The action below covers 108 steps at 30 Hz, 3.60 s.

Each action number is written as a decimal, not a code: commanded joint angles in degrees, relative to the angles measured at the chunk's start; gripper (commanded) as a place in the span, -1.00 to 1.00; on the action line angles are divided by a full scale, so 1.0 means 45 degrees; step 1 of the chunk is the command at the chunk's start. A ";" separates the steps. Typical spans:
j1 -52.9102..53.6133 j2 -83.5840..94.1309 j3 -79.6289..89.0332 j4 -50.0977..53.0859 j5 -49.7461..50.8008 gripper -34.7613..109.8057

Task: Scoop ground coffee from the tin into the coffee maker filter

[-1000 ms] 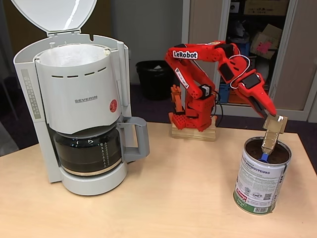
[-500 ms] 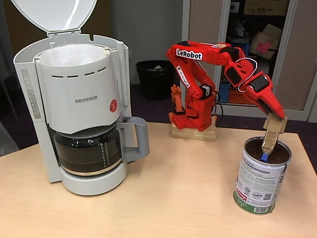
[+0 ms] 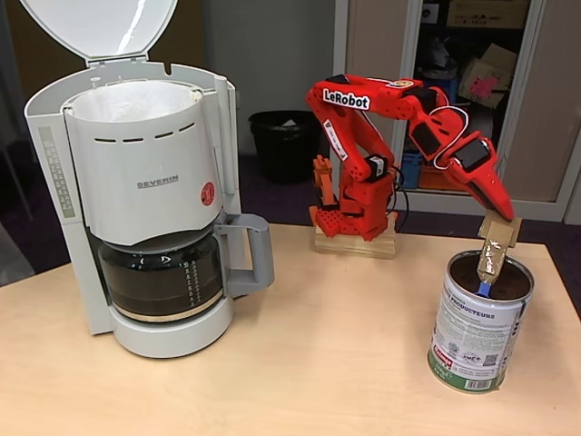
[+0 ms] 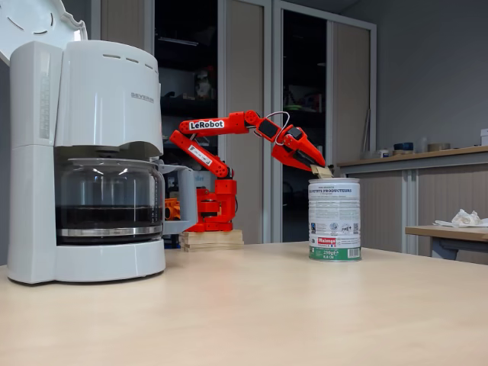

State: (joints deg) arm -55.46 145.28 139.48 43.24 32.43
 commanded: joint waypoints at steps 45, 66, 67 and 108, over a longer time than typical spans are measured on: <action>0.2227 0.3574 0.0977 0.3535 -0.0234 -0.52; 0.2109 0.2207 0.0039 0.3809 -0.0156 -0.44; 0.2090 0.2246 0.0098 0.3809 -0.0156 -0.43; 0.2070 0.1973 0.1484 0.2031 -0.2695 -0.27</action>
State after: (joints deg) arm -45.79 154.07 145.11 53.09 20.65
